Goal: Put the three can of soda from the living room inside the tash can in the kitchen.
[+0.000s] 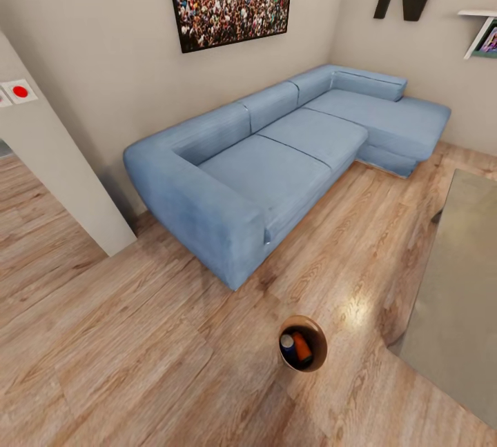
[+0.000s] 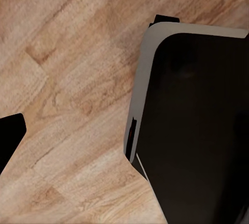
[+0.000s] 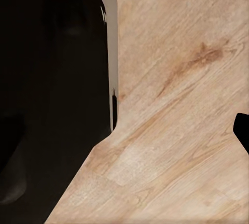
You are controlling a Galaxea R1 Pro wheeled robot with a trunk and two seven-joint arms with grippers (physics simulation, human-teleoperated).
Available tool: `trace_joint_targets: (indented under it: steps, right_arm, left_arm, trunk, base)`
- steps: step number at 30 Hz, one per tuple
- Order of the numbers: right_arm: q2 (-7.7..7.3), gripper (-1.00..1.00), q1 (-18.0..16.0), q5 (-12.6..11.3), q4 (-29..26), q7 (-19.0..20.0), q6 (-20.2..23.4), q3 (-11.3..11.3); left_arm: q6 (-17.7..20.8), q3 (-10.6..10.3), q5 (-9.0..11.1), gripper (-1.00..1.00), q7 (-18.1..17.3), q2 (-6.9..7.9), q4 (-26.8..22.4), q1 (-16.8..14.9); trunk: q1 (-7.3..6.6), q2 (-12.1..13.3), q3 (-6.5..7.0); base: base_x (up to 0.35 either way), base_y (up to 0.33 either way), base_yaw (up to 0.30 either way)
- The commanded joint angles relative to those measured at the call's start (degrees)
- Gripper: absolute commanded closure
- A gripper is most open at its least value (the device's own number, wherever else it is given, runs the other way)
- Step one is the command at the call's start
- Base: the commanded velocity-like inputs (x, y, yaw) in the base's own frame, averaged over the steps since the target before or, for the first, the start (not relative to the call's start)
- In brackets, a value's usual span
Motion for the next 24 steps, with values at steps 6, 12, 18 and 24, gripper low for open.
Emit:
trace_joint_targets:
  steps: [6, 12, 18, 24]
  right_arm:
    - [0.0, -1.0, 0.0, 0.0, 0.0, 0.0, 0.0, 0.0]
    - [0.0, -1.0, 0.0, 0.0, 0.0, 0.0, 0.0, 0.0]
    - [0.0, -1.0, 0.0, 0.0, 0.0, 0.0, 0.0, 0.0]
    - [0.0, -1.0, 0.0, 0.0, 0.0, 0.0, 0.0, 0.0]
  left_arm:
    - [0.0, 0.0, 0.0, -1.0, 0.0, -0.02, 0.0, 0.0]
    - [0.0, 0.0, 0.0, -1.0, 0.0, -0.03, 0.0, 0.0]
    - [0.0, 0.0, 0.0, -1.0, 0.0, -0.03, 0.0, 0.0]
    - [0.0, 0.0, 0.0, -1.0, 0.0, -0.03, 0.0, 0.0]
  trunk:
    - [0.0, 0.0, 0.0]
    - [0.0, 0.0, 0.0]
    - [0.0, 0.0, 0.0]
    - [0.0, 0.0, 0.0]
  base:
    - [0.0, 0.0, 0.0]
    - [0.0, 0.0, 0.0]
    - [0.0, 0.0, 0.0]
    - [0.0, 0.0, 0.0]
